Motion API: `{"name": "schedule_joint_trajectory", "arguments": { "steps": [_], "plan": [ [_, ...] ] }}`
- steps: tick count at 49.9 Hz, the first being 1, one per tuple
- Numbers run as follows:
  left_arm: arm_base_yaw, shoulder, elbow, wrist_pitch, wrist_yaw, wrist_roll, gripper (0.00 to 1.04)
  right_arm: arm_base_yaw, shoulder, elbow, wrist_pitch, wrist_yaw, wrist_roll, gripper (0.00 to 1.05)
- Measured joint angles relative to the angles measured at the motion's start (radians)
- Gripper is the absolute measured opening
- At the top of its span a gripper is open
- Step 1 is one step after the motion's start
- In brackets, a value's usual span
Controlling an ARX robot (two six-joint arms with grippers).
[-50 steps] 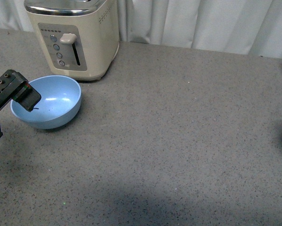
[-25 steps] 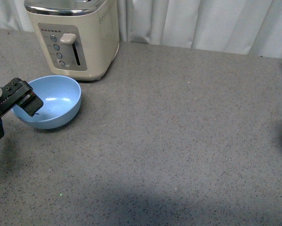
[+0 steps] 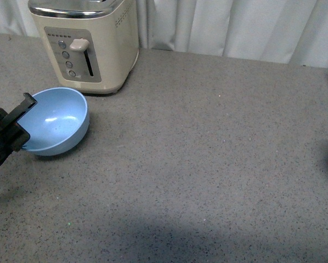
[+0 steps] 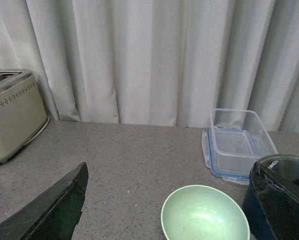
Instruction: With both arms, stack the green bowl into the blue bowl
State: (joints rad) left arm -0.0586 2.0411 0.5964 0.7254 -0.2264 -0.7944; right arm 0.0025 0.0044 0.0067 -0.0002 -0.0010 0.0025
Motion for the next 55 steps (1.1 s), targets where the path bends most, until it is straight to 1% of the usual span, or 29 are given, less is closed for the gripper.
{"name": "schedule_joint_trajectory", "arguments": {
  "steps": [4, 5, 13, 26, 35, 44, 52, 55],
  "plan": [
    [0.000, 0.000, -0.001, 0.007, 0.007, -0.003, 0.04, 0.000, 0.000, 0.000, 0.000, 0.000, 0.000, 0.96],
    [0.000, 0.000, -0.002, 0.008, 0.009, -0.010, 0.04, 0.000, 0.000, 0.000, 0.000, 0.000, 0.000, 0.96],
    [-0.005, -0.022, -0.022, 0.047, 0.032, -0.012, 0.04, 0.000, 0.000, 0.000, 0.000, 0.000, 0.000, 0.96],
    [-0.045, -0.116, -0.072, 0.056, 0.089, 0.002, 0.04, 0.000, 0.000, 0.000, 0.000, 0.000, 0.000, 0.96],
    [-0.139, -0.130, -0.151, 0.120, 0.114, 0.003, 0.04, 0.000, 0.000, 0.000, 0.000, 0.000, 0.000, 0.96],
    [-0.222, -0.097, -0.180, 0.166, 0.119, -0.029, 0.04, 0.000, 0.000, 0.000, 0.000, 0.000, 0.000, 0.96],
    [-0.335, -0.085, -0.204, 0.234, 0.141, -0.090, 0.04, 0.000, 0.000, 0.000, 0.000, 0.000, 0.000, 0.96],
    [-0.365, -0.085, -0.212, 0.253, 0.150, -0.108, 0.04, 0.000, 0.000, 0.000, 0.000, 0.000, 0.000, 0.96]
  ]
}}
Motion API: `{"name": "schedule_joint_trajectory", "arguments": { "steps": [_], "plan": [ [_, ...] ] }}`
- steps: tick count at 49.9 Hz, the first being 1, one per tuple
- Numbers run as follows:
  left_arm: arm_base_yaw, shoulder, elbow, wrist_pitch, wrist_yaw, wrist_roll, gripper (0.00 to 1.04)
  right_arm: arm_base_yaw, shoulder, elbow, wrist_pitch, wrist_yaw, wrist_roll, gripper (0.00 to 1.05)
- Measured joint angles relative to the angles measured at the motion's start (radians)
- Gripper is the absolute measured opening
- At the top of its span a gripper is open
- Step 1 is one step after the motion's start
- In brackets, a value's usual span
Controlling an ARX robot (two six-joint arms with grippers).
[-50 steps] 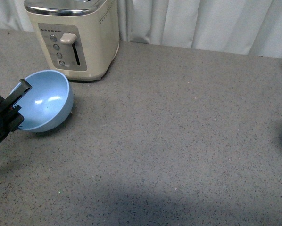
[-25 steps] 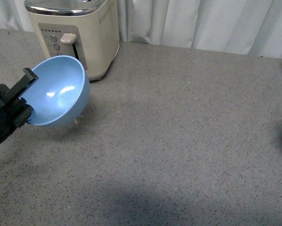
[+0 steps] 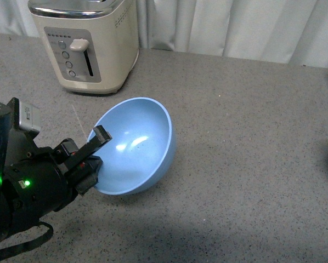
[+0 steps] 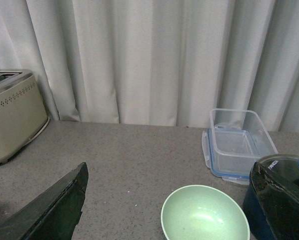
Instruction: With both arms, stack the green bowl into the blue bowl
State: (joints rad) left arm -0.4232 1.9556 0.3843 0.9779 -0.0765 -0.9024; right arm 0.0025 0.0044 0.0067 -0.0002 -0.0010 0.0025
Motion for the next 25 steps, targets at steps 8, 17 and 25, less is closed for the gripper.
{"name": "schedule_joint_trajectory", "arguments": {
  "steps": [8, 17, 25],
  "plan": [
    [-0.051, 0.000, -0.015, 0.038, 0.005, -0.035, 0.04, 0.000, 0.000, 0.000, 0.000, 0.000, 0.000, 0.96],
    [-0.108, 0.022, -0.028, 0.061, -0.011, -0.074, 0.04, 0.000, 0.000, 0.000, 0.000, 0.000, 0.000, 0.96],
    [-0.153, 0.046, -0.033, 0.072, -0.020, -0.119, 0.04, 0.000, 0.000, 0.000, 0.000, 0.000, 0.000, 0.96]
  ]
}}
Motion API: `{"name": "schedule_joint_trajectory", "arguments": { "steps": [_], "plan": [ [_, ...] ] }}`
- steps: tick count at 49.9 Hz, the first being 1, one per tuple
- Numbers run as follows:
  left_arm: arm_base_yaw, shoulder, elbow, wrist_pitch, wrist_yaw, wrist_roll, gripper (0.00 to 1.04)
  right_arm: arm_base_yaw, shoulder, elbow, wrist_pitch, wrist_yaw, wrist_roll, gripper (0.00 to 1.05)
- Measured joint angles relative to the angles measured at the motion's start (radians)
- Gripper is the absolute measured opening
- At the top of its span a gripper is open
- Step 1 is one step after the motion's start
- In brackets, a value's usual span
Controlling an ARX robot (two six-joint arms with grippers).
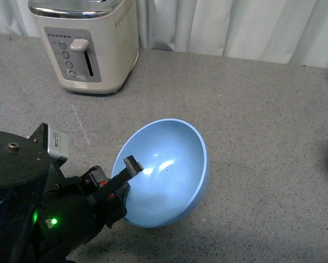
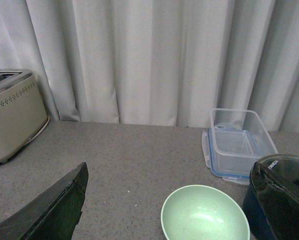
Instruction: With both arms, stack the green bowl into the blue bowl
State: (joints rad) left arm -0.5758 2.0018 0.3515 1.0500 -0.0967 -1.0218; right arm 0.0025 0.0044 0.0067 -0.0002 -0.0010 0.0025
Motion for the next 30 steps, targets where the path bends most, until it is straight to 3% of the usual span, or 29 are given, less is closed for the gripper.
{"name": "schedule_joint_trajectory", "arguments": {
  "steps": [19, 30],
  "plan": [
    [-0.043, 0.009, -0.006, 0.066, 0.026, -0.069, 0.04, 0.000, 0.000, 0.000, 0.000, 0.000, 0.000, 0.96],
    [-0.048, 0.079, 0.000, 0.043, -0.009, -0.082, 0.04, 0.000, 0.000, 0.000, 0.000, 0.000, 0.000, 0.96]
  ]
}}
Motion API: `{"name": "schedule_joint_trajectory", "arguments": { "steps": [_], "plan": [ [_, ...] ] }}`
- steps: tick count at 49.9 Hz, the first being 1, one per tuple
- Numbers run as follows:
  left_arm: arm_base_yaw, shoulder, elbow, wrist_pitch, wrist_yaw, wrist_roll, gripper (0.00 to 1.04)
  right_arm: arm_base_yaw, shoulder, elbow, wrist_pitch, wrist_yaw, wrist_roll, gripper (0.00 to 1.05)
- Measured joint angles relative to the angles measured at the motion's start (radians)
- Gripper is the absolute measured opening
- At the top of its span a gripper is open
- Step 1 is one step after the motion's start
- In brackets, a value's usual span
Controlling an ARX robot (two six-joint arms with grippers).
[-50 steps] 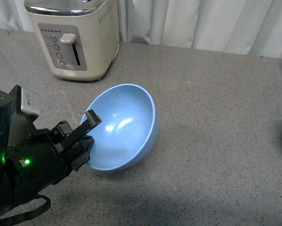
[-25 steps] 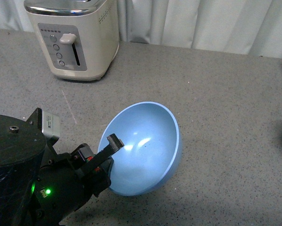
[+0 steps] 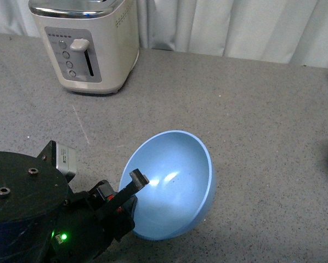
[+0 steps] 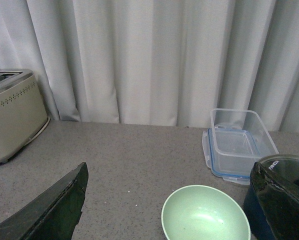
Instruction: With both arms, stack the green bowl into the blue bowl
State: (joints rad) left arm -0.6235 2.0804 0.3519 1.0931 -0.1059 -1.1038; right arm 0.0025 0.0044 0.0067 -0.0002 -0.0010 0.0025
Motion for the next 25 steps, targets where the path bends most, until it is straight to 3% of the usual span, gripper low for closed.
{"name": "schedule_joint_trajectory", "arguments": {
  "steps": [25],
  "plan": [
    [0.006, 0.031, 0.012, -0.024, -0.022, 0.002, 0.04, 0.000, 0.000, 0.000, 0.000, 0.000, 0.000, 0.96]
  ]
}}
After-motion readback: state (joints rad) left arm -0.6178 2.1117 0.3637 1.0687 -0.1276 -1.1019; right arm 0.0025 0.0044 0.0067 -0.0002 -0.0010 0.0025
